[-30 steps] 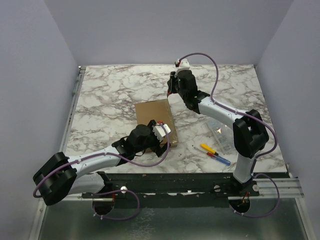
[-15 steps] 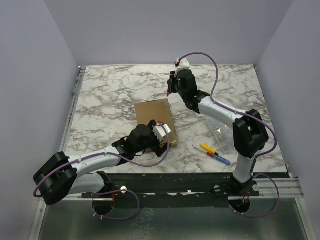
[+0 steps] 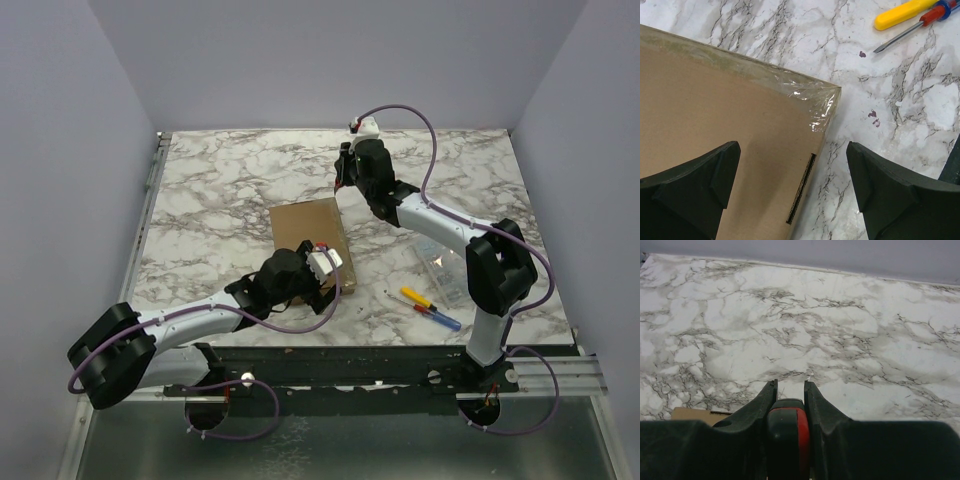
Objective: Unpack the express box
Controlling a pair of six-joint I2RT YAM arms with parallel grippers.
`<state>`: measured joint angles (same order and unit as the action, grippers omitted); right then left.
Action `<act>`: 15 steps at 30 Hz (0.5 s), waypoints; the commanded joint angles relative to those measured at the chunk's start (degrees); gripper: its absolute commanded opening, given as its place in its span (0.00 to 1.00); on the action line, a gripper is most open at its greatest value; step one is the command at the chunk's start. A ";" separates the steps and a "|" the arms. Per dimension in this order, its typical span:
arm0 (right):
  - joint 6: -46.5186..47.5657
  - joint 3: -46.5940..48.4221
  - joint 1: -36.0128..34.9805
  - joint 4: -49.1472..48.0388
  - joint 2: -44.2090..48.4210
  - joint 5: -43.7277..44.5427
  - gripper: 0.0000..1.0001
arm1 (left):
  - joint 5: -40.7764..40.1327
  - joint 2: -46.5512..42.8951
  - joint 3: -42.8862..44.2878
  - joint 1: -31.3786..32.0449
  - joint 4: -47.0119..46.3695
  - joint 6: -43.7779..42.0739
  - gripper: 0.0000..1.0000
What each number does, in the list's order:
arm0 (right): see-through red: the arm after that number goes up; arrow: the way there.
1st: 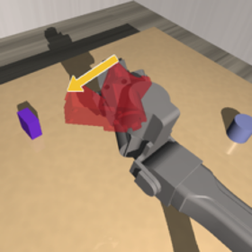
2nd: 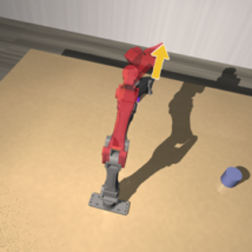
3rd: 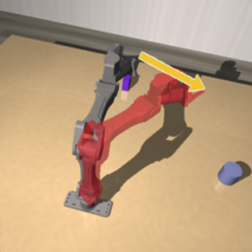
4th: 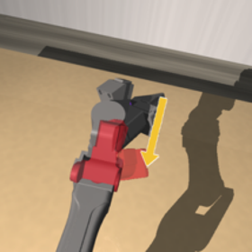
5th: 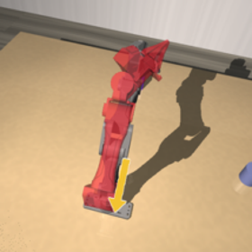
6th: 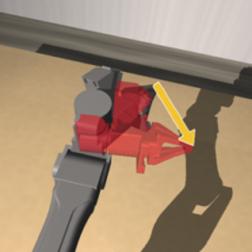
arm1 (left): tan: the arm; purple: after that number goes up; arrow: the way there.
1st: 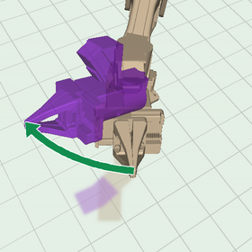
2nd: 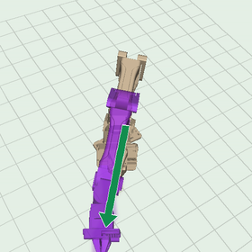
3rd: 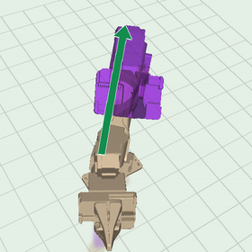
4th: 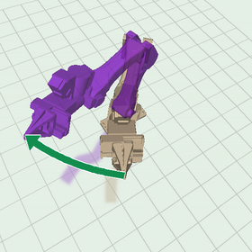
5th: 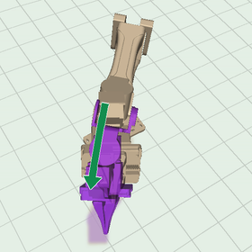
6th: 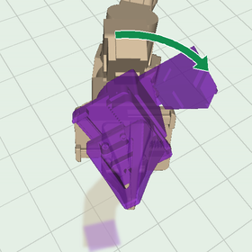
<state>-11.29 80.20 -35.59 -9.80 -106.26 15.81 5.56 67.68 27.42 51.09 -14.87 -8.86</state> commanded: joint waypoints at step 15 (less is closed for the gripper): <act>0.91 1.04 -0.44 1.27 -2.70 2.11 0.00 | -0.01 2.23 2.28 -0.20 -0.20 1.23 0.93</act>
<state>-11.20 80.20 -35.59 -9.58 -107.44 16.03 5.54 69.19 27.77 51.09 -14.85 -8.40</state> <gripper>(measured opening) 0.270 0.933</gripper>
